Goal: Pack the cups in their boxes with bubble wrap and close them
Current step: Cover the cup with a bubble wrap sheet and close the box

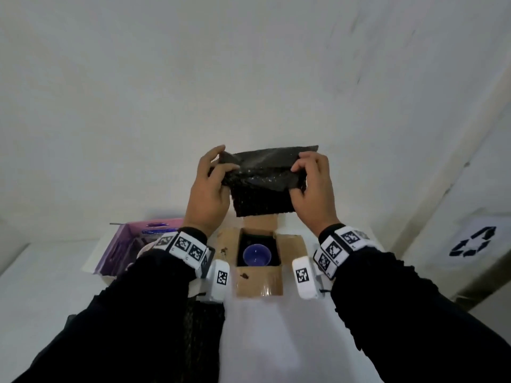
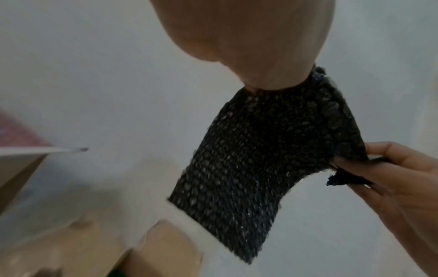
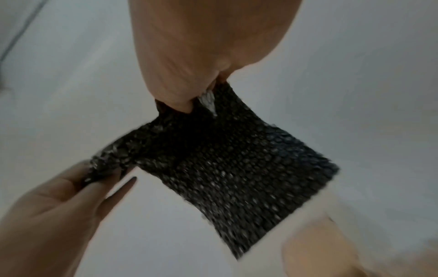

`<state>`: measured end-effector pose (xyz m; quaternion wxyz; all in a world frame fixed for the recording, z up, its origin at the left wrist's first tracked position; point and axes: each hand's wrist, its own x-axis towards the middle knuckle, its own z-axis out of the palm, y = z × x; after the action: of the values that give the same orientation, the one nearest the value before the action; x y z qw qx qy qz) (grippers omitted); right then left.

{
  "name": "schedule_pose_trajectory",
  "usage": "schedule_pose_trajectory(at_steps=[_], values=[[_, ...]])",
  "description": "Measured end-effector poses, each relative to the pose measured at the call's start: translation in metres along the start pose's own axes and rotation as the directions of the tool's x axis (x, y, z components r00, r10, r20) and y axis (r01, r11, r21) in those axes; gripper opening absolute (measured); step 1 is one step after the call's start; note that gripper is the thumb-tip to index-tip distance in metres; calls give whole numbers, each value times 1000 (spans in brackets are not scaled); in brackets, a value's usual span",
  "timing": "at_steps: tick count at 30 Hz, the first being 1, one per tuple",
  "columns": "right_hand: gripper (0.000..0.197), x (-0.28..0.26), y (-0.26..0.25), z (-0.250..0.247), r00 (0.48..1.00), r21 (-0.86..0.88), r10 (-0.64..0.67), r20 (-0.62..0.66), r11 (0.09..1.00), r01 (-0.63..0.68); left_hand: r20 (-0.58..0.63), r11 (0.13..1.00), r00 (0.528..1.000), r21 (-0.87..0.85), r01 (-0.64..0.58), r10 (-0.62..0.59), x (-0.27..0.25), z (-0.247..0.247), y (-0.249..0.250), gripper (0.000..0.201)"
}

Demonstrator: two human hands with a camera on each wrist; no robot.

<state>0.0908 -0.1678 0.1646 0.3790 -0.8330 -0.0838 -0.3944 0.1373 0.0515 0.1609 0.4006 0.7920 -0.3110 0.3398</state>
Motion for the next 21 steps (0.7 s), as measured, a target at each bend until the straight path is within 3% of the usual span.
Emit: schedule_pose_trajectory(at_steps=[3,6,9,11,15,17,19,21], values=[[30,-26,21,13,999,-46,-22,-23,999,21,42,1000,999,1,-22,22,-26,15,-10,35],[35,-68,48,29,989,-89,80,125,994,-69,216,998,975,50,45,-55,-72,34,-38,34],[38,-106,71,44,941,-327,196,277,940,-99,403,978,902,194,81,-155,-117,50,-59,27],[36,-124,82,52,907,-476,244,344,878,-56,498,944,847,331,12,-185,-135,57,-65,22],[22,-140,89,63,807,-447,198,557,890,90,644,902,747,404,-153,-162,-148,65,-64,35],[27,-142,92,64,756,-434,172,632,886,161,672,907,724,388,-166,-155,-150,66,-62,34],[40,-144,95,62,691,-442,168,703,864,241,722,895,671,397,-205,-166,-150,64,-62,35],[37,-143,97,62,643,-441,163,749,846,299,770,866,612,419,-274,-179,-148,64,-63,24]])
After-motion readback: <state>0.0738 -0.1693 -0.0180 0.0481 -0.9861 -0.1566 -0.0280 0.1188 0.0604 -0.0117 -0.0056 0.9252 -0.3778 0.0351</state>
